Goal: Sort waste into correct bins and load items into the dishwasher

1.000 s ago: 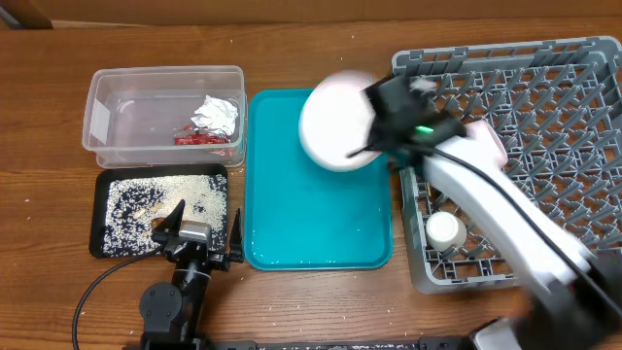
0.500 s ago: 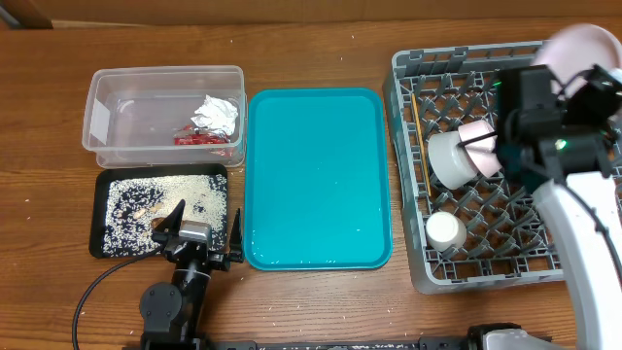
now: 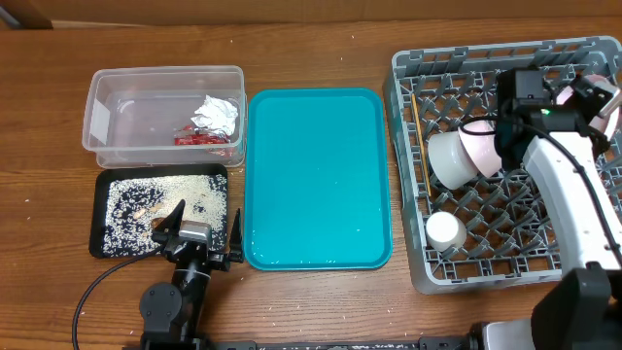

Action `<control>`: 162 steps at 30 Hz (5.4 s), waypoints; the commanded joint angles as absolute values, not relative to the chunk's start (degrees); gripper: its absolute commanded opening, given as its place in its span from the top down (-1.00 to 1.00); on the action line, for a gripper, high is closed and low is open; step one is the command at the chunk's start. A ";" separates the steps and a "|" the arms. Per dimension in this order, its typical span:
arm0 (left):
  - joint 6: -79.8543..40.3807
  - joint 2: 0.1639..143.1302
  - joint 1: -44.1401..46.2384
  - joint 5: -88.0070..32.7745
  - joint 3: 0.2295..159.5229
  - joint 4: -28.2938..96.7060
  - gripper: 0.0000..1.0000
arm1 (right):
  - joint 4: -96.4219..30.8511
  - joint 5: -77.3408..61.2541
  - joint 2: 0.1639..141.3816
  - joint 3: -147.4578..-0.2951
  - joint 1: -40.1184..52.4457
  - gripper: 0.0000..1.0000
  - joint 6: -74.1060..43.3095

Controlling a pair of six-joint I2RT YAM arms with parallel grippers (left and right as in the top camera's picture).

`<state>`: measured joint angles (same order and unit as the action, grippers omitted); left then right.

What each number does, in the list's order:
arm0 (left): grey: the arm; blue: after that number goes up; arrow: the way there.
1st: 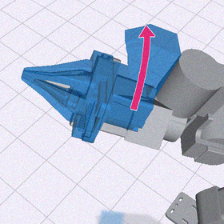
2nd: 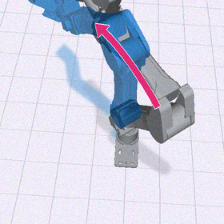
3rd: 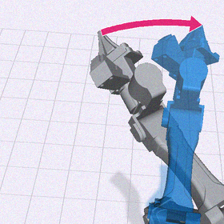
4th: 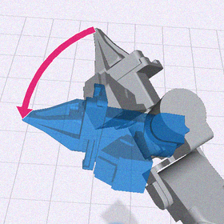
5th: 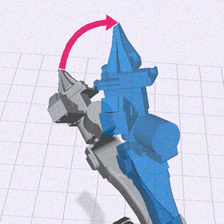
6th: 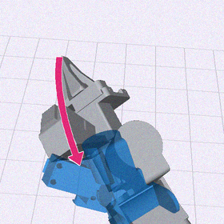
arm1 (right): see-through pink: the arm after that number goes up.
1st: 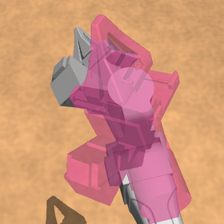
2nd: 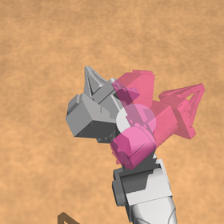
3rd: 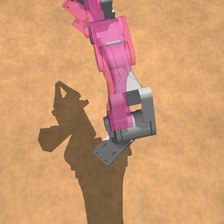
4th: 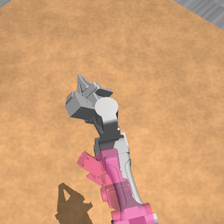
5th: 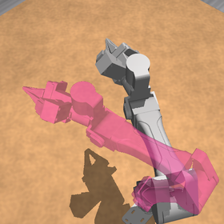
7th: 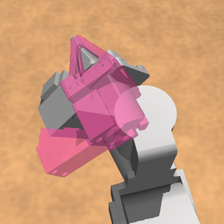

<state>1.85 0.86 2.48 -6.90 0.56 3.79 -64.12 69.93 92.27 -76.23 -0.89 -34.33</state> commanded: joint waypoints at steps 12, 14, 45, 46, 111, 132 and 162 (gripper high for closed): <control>1.50 0.27 2.31 -7.09 0.27 3.75 -1.00 | -63.96 71.92 92.73 -76.12 8.95 0.92 -34.00; 1.50 0.25 2.31 -7.09 0.27 3.75 -1.00 | -64.45 71.75 92.73 -76.12 9.67 0.91 -34.00; 1.50 0.25 2.31 -7.07 0.27 3.75 -1.00 | -57.78 47.88 92.51 -76.25 10.55 0.12 -9.67; 1.50 0.25 2.31 -7.07 0.27 3.75 -1.00 | -58.02 47.79 91.64 -76.25 10.57 0.11 -11.51; 1.50 0.32 2.31 -7.07 0.27 3.75 -1.00 | -20.97 -5.26 21.41 -32.58 30.13 -1.00 1.52; 1.50 0.32 2.31 -7.07 0.27 3.75 -1.00 | -12.36 -5.67 0.16 -8.25 23.90 -1.00 1.50; 1.50 0.32 2.31 -7.07 0.27 3.75 -1.00 | -4.29 -5.41 0.34 -0.47 21.98 -1.00 1.54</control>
<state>1.87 0.86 2.48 -6.87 0.56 3.77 -4.54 -5.56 0.75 -1.04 22.15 1.50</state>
